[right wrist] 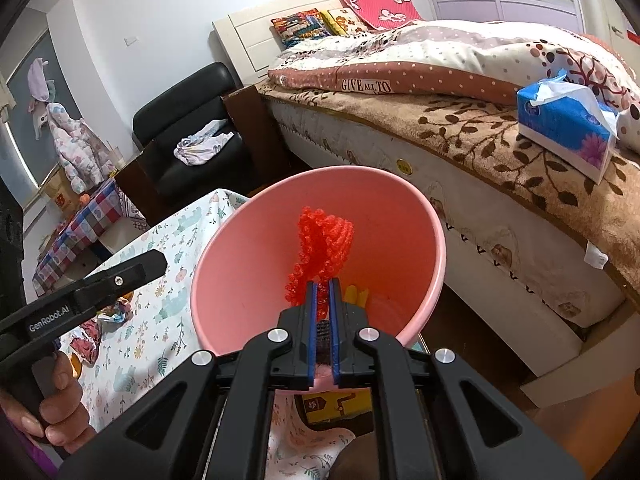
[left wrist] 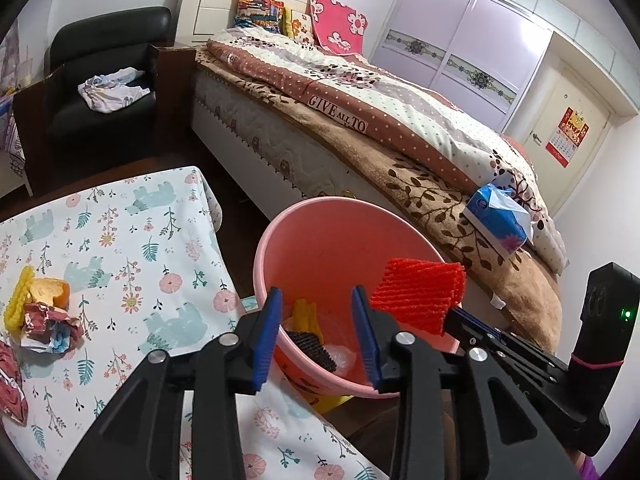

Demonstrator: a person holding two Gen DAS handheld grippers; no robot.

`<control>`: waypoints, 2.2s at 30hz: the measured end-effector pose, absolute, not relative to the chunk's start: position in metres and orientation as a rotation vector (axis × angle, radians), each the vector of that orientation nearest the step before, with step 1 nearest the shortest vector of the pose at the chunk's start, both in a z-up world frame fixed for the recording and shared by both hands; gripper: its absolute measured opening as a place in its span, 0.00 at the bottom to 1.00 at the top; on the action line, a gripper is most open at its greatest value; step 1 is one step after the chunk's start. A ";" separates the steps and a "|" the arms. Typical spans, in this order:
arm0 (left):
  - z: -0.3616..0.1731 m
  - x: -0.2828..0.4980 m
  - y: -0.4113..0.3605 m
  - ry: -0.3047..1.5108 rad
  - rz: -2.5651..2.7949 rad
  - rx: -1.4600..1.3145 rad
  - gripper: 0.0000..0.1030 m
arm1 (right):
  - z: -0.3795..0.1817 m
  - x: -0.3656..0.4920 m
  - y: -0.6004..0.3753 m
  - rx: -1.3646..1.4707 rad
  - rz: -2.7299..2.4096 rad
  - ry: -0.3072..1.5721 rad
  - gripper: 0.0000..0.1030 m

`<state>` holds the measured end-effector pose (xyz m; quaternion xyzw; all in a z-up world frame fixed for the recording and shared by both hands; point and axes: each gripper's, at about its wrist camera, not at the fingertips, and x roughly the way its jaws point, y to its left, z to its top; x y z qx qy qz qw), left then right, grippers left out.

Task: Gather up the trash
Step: 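Open both tools over the pink bucket to drop the pad and net, then move both tools back to the table toward the foil wrapper and yellow sleeve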

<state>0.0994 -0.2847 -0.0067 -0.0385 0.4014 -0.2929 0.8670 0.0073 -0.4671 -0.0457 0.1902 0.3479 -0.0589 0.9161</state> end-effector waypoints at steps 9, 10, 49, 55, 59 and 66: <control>-0.001 0.092 -0.272 0.822 -0.602 -0.088 0.42 | -0.039 0.004 -0.461 0.391 -0.100 0.695 0.37; 0.000 0.092 -0.271 0.819 -0.600 -0.090 0.42 | -0.038 0.003 -0.459 0.388 -0.096 0.691 0.37; -0.025 0.038 -0.058 0.811 -0.224 -0.147 0.43 | -0.023 0.007 -0.337 0.259 0.127 0.681 0.37; -0.043 0.041 -0.027 0.855 -0.156 -0.208 0.43 | -0.028 0.015 -0.325 0.244 0.156 0.702 0.37; -0.052 0.052 -0.017 0.873 -0.128 -0.254 0.43 | -0.032 0.019 -0.314 0.226 0.179 0.721 0.37; -0.065 0.076 -0.008 0.894 -0.087 -0.308 0.42 | -0.035 0.029 -0.297 0.197 0.229 0.745 0.37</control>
